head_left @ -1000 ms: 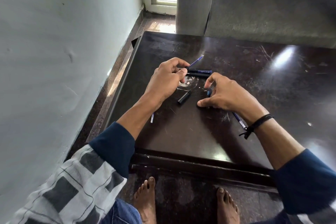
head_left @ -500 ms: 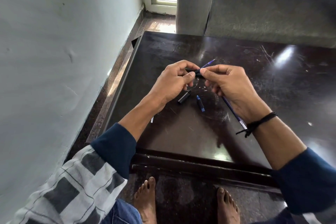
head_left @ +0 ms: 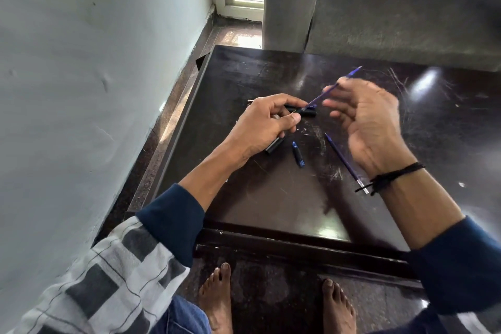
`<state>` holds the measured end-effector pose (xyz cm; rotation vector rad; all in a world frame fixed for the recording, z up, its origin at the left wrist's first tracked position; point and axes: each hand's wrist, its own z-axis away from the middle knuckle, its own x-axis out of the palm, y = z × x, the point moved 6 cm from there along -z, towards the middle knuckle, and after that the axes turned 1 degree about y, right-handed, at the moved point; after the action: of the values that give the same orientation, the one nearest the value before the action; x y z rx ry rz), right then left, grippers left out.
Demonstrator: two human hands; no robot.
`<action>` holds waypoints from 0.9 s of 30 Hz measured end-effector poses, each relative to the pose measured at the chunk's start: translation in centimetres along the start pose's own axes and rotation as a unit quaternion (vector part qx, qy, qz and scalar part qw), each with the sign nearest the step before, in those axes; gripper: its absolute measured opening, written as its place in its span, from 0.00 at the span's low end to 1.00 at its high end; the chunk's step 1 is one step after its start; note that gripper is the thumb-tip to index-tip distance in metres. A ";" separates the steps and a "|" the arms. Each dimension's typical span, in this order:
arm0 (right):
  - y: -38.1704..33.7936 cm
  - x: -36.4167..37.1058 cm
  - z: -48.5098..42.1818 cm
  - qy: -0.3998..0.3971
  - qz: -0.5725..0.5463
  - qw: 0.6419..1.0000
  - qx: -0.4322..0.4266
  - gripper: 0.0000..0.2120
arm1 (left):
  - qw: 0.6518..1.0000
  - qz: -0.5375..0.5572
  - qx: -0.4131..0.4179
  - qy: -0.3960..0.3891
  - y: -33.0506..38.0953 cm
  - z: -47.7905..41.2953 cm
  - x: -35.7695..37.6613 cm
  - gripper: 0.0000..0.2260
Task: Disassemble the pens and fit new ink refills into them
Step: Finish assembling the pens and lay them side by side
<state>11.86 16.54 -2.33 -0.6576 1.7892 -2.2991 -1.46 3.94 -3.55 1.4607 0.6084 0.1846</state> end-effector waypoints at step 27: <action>0.9 -1.0 -1.5 -0.116 0.674 0.724 -0.087 0.17 | 0.999 -0.027 -0.011 0.014 0.0 0.0 -0.6 0.08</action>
<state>11.96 17.96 -3.70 0.3397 1.4652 -0.9782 -1.95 3.65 -3.36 1.4208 0.6653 0.1686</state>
